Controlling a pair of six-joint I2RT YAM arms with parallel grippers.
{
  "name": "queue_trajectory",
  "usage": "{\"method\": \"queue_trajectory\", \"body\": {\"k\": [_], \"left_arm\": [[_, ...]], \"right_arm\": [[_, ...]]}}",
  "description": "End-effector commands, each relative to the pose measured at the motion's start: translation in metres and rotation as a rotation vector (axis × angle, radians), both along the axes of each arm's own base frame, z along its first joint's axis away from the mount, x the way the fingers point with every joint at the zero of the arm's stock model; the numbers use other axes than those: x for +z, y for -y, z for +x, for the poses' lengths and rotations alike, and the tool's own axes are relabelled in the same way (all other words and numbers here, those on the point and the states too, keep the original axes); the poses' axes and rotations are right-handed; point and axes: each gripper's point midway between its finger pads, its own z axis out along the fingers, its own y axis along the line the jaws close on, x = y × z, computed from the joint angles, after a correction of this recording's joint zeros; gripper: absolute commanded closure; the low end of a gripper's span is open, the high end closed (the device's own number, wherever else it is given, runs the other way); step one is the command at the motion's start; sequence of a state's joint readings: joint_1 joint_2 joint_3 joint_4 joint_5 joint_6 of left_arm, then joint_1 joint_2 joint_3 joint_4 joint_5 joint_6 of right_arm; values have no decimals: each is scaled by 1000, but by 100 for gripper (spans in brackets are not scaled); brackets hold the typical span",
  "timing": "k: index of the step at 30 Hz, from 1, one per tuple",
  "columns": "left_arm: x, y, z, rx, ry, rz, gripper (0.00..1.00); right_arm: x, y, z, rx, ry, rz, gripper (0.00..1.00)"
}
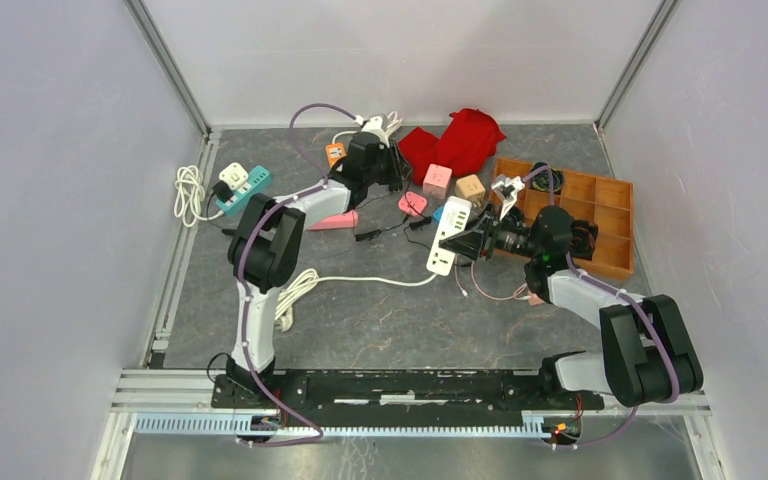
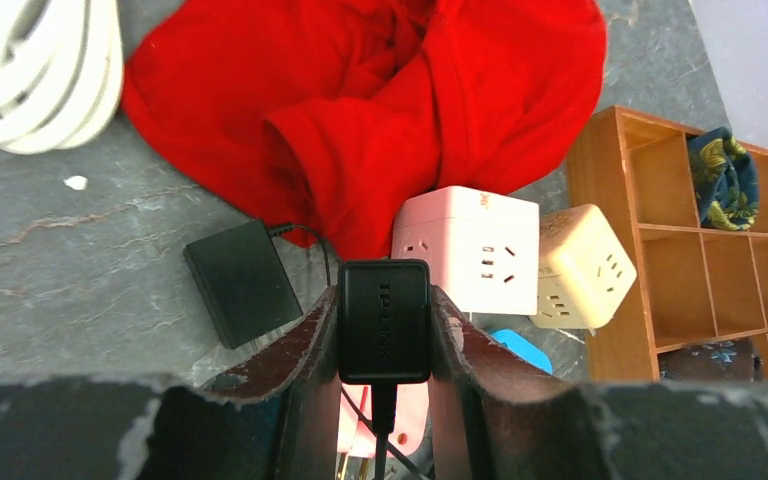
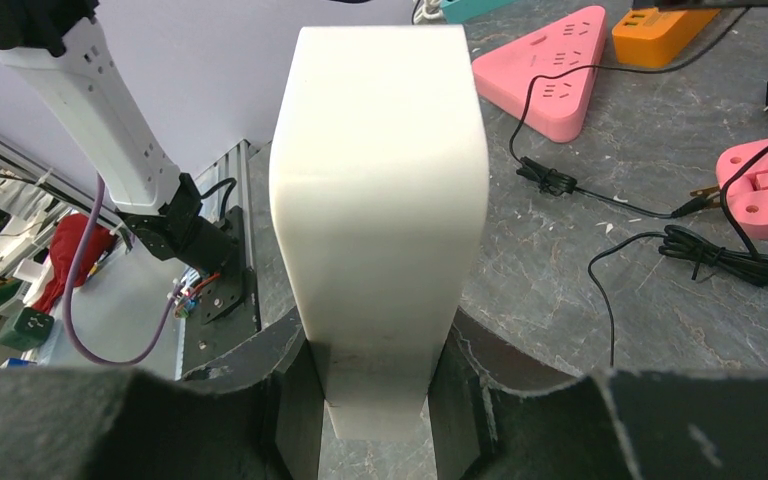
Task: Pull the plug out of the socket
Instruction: Place the plug at the center of the board.
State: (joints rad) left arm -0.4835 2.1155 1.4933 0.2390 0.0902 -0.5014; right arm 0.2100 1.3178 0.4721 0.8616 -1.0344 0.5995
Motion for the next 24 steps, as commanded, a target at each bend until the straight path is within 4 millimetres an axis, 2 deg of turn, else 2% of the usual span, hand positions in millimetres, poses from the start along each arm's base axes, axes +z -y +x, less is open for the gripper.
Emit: {"method": "queue_trajectory", "body": {"k": [1,5,7,9,13,15,16,17,21,24], "left_arm": [[9,17,11,-28,-33,-76,84],[-7,18,18,-4,-77,-65,81],[-14,16,20,15,-93,-52,75],[-20,13,22,31,-102,-33,67],[-19,6,23,51,-97,8,41],[-11,3,24,54,-81,26,23],[0,1,25,58,-60,34,5],[10,-1,26,62,-38,39,1],[59,-10,25,66,62,60,0],[98,-17,17,46,137,91,0]], "right_arm": [[26,-1,8,10,106,24,100],[26,0,10,9,105,24,100],[25,0,9,11,101,24,100],[25,0,10,12,101,24,100],[25,0,10,12,96,25,100],[25,0,10,13,95,25,100],[25,0,10,12,95,25,100],[25,1,11,11,94,24,100],[24,1,11,13,94,23,100],[24,1,11,14,94,23,100]]}}
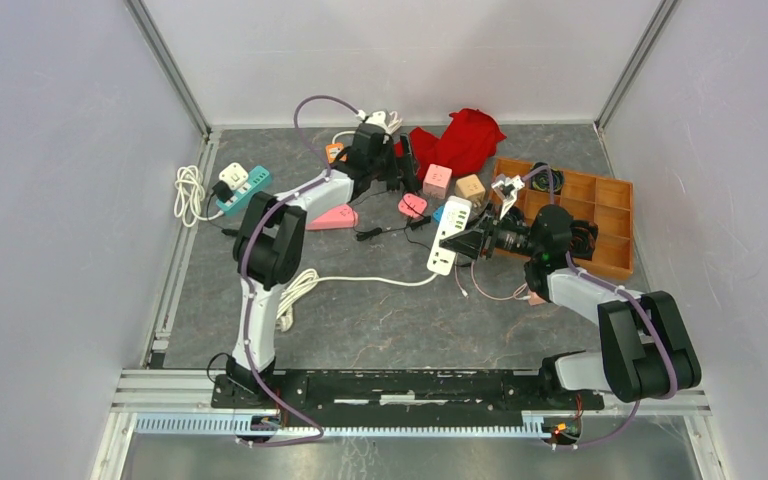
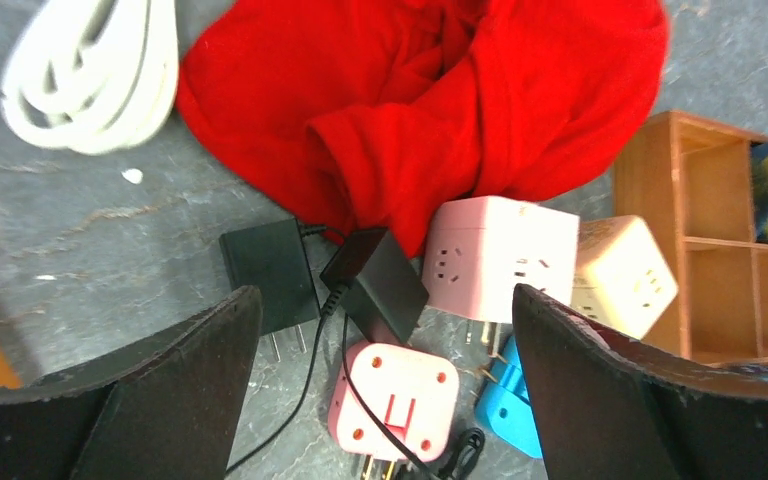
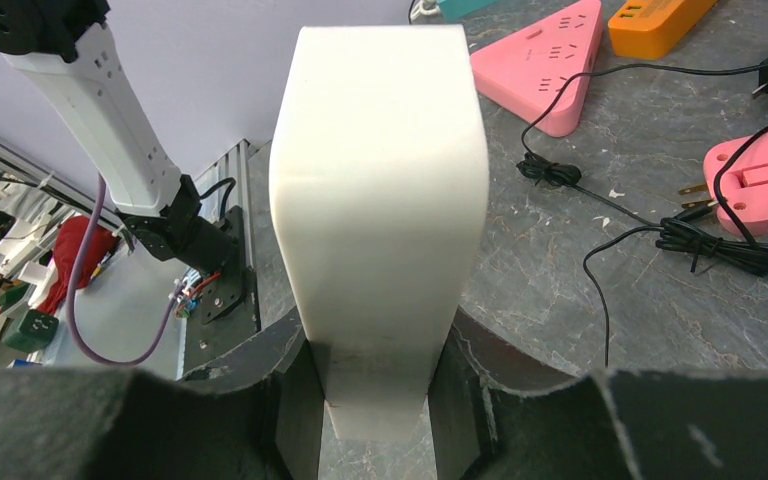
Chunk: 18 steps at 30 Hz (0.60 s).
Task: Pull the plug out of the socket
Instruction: Place the plug at the center of the board.
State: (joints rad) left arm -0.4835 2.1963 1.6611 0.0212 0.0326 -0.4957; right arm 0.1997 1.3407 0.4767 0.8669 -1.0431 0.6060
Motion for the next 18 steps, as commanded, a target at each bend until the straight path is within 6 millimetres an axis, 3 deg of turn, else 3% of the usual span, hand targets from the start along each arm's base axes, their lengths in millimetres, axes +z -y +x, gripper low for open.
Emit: {"method": "queue_trajectory", "body": {"k": [1,6,11,14,18], "left_arm": [[131,-15,1,-24,267,23,0],[187,-47,-24,16,365,102,0],[238,-76,-76,48,479,40,0],[265,-84,-126,-2,568,-91,0],[257,-68,-205,-222,574,-324,0]], "right_arm": [[29,-1,8,15,116,23,100],[30,-1,8,23,123,21,100],[34,-1,7,33,162,9,100],[38,-1,7,40,188,-3,100],[41,-1,6,45,191,-2,100]]}}
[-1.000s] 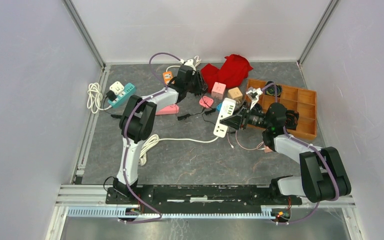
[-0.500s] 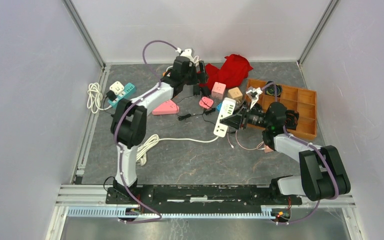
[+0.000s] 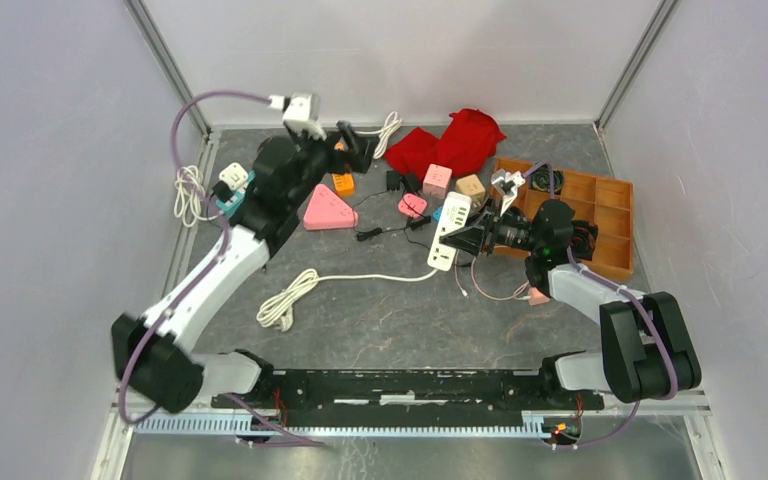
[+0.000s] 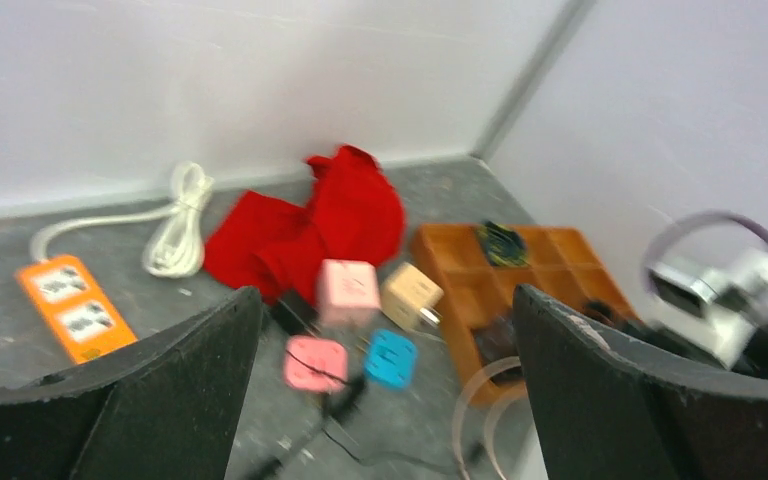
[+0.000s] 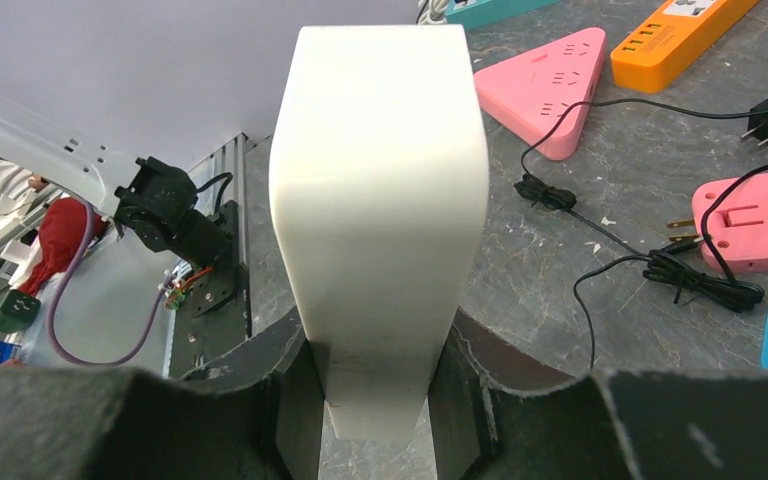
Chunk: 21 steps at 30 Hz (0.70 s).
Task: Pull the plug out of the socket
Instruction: Place the plug at the center of the board, then place the socket at the corner of the board.
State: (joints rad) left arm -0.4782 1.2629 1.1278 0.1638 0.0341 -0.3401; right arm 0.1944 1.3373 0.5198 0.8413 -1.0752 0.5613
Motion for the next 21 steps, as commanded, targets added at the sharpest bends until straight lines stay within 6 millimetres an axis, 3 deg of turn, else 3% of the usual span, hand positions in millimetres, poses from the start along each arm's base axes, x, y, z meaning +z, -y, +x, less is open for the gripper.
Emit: {"method": "queue_trajectory", "body": {"k": [1,2,3,4,5,7,10,15,21], "left_arm": [[-5,23,-75,-292,45,-211,1],[-31,26,-95,-334,3,-246,2],[-29,25,-109,-350,20,-280,3],[-51,31,-129,-375,-14,-278,3],[-60,35,-142,-372,-24,-272,3],[-82,42,-163,-342,-58,-234,3],[-107,50,-177,-269,-120,-166,1],[-135,75,-182,-208,-212,-76,0],[-151,111,-166,-29,-254,125,0]], "right_arm": [[30,-1,2,18,101,18,100],[32,-1,2,21,82,31,100],[33,-2,1,22,64,44,100],[34,-2,2,17,43,55,100],[33,-2,3,13,23,58,100],[31,-2,5,1,-3,61,100],[27,-2,9,-16,-39,55,100],[16,-1,17,-50,-106,30,100],[7,0,22,-74,-148,20,100]]}}
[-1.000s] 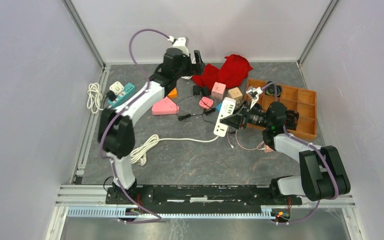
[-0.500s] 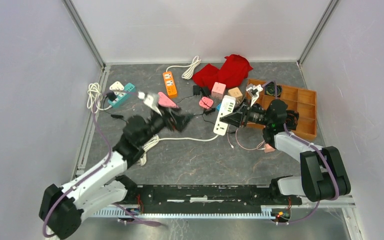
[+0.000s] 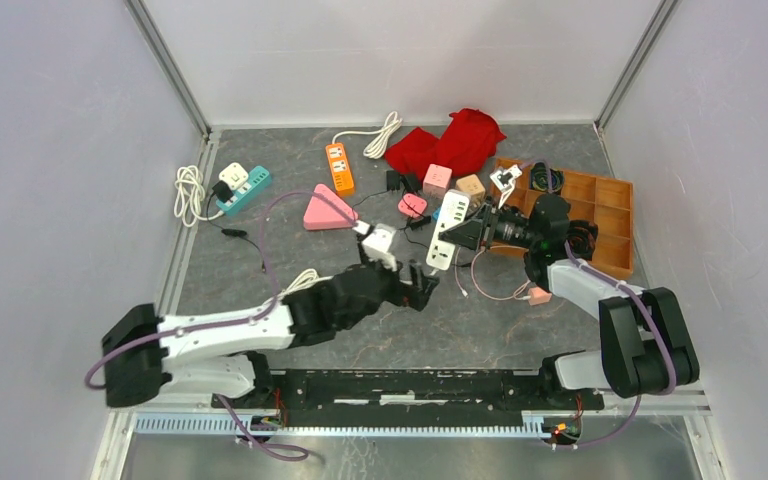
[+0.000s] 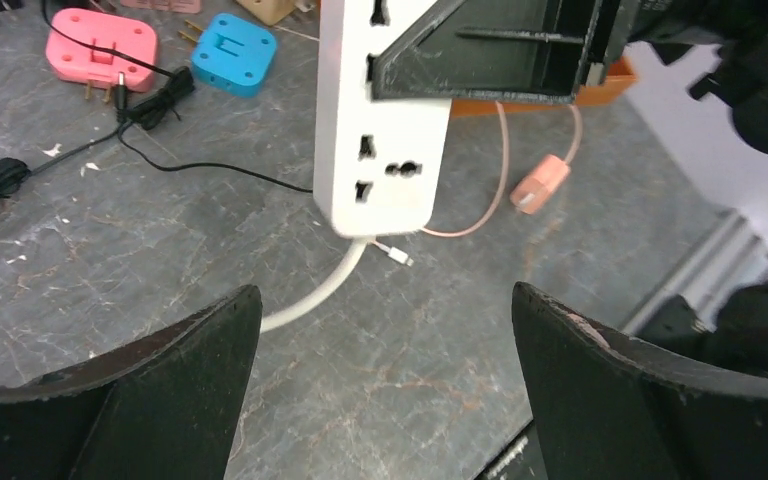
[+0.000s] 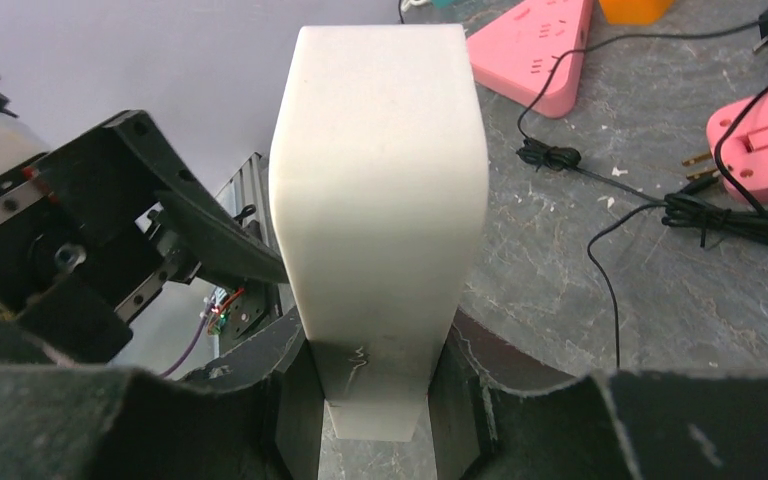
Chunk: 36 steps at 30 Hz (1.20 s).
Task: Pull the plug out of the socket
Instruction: Place the socket at the corner of the board.
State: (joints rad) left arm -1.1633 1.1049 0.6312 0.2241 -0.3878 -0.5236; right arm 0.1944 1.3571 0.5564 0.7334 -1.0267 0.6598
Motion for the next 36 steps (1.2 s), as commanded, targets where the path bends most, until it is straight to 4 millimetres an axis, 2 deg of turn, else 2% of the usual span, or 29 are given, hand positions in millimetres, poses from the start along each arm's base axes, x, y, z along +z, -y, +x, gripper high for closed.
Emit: {"method": "queue_trajectory", "body": {"k": [1,4,10,13,19,22,25,27,28,29,30,31,33,35,36], "left_arm": [[11,13,27,221,22,88,0],[4,33,33,238,33,136,0],[-12,50,55,317,69,247,1],[-18,58,61,319,63,272,5],[-31,70,73,282,31,278,22],[-35,69,77,285,21,290,38],[-39,67,81,282,15,306,48],[-41,65,83,278,7,316,64],[-40,64,83,270,4,316,77],[-38,62,83,269,5,314,92],[-37,58,84,277,8,310,97],[-34,54,84,291,13,300,98],[-29,45,85,303,18,283,98],[-23,37,83,307,29,264,98],[-20,32,82,308,34,256,98]], "right_arm": [[11,0,14,-26,24,2,100],[5,-1,15,-24,-1,-2,100],[3,-2,14,-14,-17,-2,100],[4,-3,13,-12,-15,-1,100],[3,-4,13,-5,-22,1,100],[4,-5,12,2,-22,1,100],[4,-6,11,15,-22,2,100],[4,-8,9,32,-23,6,100],[5,-10,8,41,-20,10,98],[5,-10,6,52,-26,14,86],[6,-11,5,61,-25,19,67],[7,-12,4,62,-23,22,40],[10,-11,3,70,-5,22,14],[15,-11,1,77,19,24,2],[18,-11,0,82,32,25,2]]}}
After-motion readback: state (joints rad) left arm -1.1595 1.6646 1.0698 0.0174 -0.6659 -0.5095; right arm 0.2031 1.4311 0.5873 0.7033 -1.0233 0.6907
